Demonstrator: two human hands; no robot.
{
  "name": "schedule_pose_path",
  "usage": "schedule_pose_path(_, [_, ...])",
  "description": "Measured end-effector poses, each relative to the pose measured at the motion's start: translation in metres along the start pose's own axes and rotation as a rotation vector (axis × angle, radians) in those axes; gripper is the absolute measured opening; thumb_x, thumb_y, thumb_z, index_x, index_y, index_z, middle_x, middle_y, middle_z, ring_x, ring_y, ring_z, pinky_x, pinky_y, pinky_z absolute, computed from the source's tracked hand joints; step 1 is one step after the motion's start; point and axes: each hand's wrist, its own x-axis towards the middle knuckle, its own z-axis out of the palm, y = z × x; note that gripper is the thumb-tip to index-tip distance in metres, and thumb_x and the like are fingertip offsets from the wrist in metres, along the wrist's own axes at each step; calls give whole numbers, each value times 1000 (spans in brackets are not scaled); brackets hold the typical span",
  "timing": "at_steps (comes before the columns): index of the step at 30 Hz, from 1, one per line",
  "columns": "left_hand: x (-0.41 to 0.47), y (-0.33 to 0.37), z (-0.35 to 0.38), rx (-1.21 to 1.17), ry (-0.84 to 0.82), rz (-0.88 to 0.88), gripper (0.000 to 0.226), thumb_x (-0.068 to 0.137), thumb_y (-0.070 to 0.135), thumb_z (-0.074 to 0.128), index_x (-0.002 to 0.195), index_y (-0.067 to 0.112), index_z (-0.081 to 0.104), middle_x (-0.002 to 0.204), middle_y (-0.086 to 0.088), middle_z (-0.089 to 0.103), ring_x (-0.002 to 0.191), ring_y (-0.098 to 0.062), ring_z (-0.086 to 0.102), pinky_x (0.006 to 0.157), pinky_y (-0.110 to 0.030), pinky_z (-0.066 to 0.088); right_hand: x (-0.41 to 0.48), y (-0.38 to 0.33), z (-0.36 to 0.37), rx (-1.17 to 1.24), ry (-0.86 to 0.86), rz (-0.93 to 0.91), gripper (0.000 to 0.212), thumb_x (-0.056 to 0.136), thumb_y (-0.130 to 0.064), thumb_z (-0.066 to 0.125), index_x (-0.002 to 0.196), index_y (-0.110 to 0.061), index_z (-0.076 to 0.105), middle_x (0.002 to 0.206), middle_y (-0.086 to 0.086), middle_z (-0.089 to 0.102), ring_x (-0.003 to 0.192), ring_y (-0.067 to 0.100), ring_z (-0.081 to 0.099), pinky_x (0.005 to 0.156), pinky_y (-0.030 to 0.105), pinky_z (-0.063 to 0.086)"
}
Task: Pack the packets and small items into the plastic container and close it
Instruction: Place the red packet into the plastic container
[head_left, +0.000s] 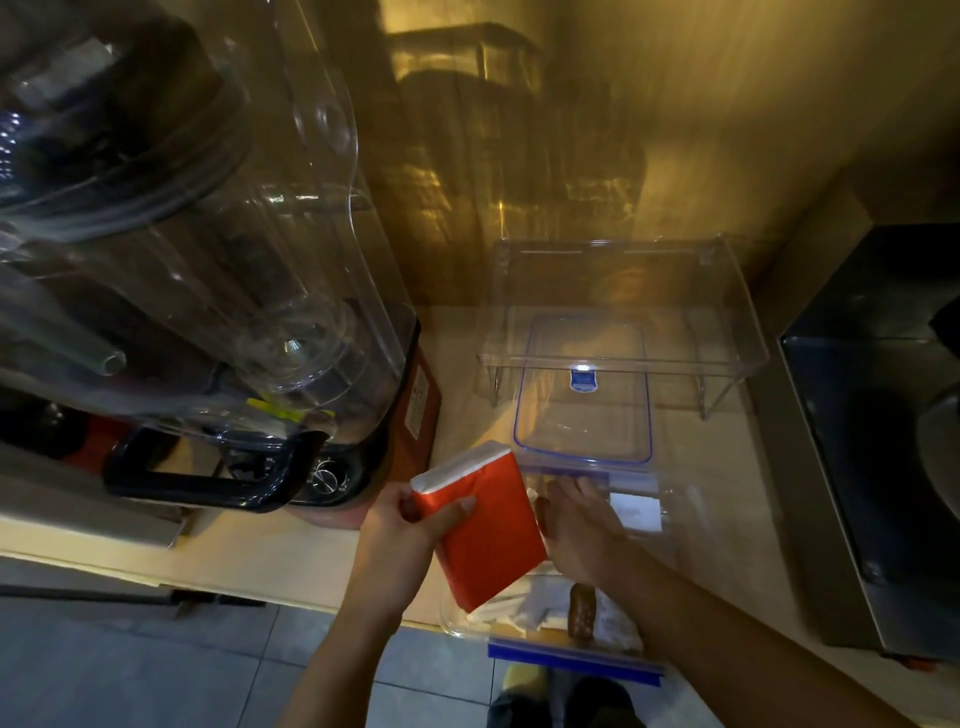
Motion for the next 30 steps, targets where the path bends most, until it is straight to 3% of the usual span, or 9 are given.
schedule_pose_path(5, [-2,1,-3,-46,50,-25,42,72,29,76,105,19,53,97,3,64,90,-15,62,67,-26,50,-3,10,0,28,-3,-33,44,89,-14,46,132,-8,43,137,16,46,127,33,40,106,45,29])
schedule_pose_path(9, [-3,7,-6,-156,40,-35,36,70,27,76,98,18,56,97,-3,65,91,-21,64,67,-29,52,-11,30,-5,174,-66,-82,47,90,-13,44,137,-17,40,138,8,51,127,26,45,105,40,33])
schedule_pose_path(12, [-5,16,-9,-252,-4,-23,47,59,33,73,99,11,61,97,-10,68,88,-23,67,65,-28,51,-21,39,-8,218,-48,-116,46,88,-10,47,133,-16,44,131,8,55,122,26,49,101,39,36])
schedule_pose_path(15, [-4,28,-13,-321,-10,4,50,58,31,71,100,6,62,96,-14,69,82,-23,67,65,-29,50,-30,38,-8,195,-12,-187,47,87,-10,47,134,-16,44,137,8,50,127,28,44,109,40,27])
schedule_pose_path(18, [0,36,-14,-359,22,39,38,63,26,73,95,10,61,94,-14,68,83,-24,66,69,-31,52,-41,31,-9,205,-76,-233,46,89,-16,48,135,-17,42,142,7,43,132,25,36,112,43,21])
schedule_pose_path(20, [2,38,-10,-352,37,64,25,71,17,73,91,15,59,92,-10,67,87,-25,65,74,-32,54,-47,25,-11,236,-155,-272,41,89,-21,48,130,-15,46,134,9,48,125,26,40,105,41,28])
schedule_pose_path(23, [4,35,-1,-300,56,87,29,73,13,74,96,17,56,95,-3,65,92,-21,63,77,-31,53,-51,25,-18,428,-231,-223,41,85,-18,53,127,-16,53,125,5,57,115,22,51,97,35,39])
schedule_pose_path(26, [3,29,7,-238,78,102,38,73,18,75,103,20,53,99,3,63,93,-12,61,70,-25,50,-42,28,-20,506,-153,-234,42,83,-11,55,125,-16,55,126,3,59,114,18,52,95,29,39])
schedule_pose_path(30, [3,25,10,-245,118,110,36,72,21,76,96,29,51,96,9,61,91,-6,59,66,-21,47,-19,27,-12,304,-59,-260,54,84,-3,53,135,-17,43,143,4,45,134,22,36,112,38,25])
